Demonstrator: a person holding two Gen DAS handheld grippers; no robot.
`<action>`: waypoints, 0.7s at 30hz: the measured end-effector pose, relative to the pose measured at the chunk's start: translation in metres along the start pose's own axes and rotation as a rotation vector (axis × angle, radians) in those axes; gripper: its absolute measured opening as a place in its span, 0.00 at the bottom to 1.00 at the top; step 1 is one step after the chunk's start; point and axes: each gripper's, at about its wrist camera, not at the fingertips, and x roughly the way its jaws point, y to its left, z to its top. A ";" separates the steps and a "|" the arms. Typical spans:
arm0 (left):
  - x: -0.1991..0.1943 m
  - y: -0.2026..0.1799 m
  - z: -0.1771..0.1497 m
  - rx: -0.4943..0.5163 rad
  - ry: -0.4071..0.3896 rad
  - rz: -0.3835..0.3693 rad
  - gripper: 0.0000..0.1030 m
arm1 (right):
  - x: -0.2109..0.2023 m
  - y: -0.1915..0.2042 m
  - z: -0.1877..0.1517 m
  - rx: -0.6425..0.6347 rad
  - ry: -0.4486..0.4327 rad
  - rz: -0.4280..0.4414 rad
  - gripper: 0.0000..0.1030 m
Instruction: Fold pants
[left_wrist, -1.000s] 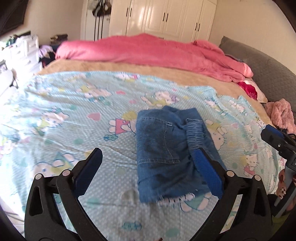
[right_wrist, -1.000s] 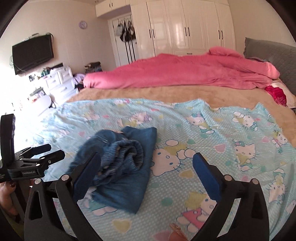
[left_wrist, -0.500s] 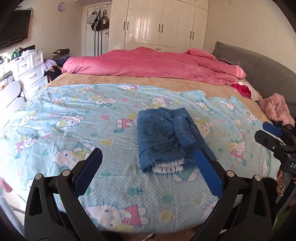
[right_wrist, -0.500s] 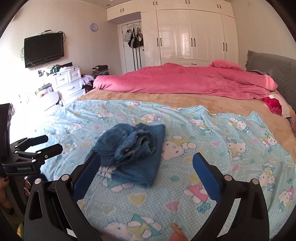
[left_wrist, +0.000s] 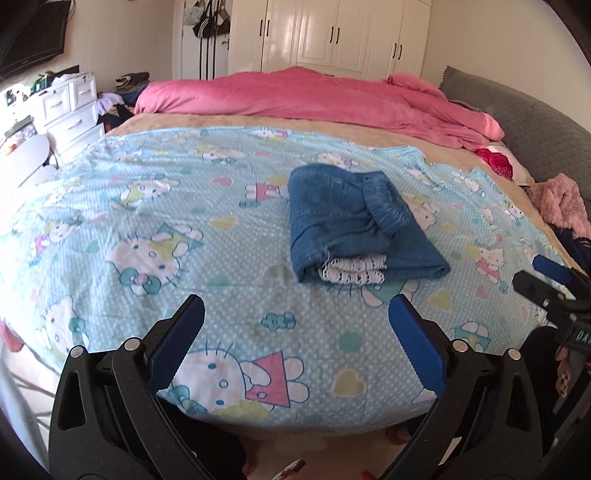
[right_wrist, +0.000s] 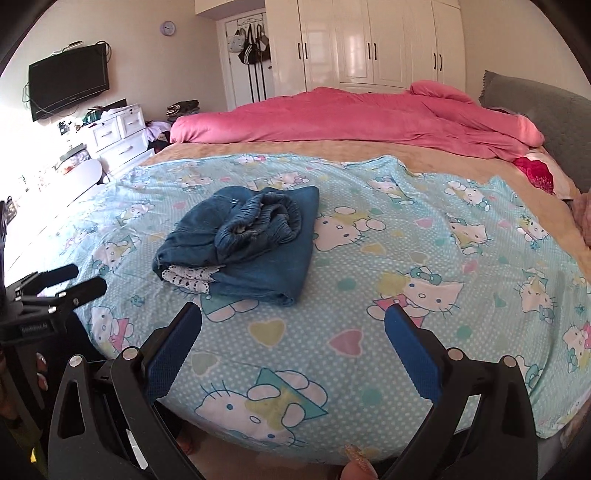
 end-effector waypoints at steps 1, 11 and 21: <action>0.001 0.000 -0.001 0.000 0.004 0.001 0.91 | 0.000 0.000 0.000 0.000 0.000 -0.003 0.96; 0.004 0.001 0.000 -0.018 0.024 0.006 0.91 | 0.006 0.000 -0.001 -0.006 0.014 -0.004 0.96; 0.004 0.003 0.000 -0.028 0.035 0.002 0.91 | 0.006 -0.001 -0.001 -0.003 0.016 -0.005 0.96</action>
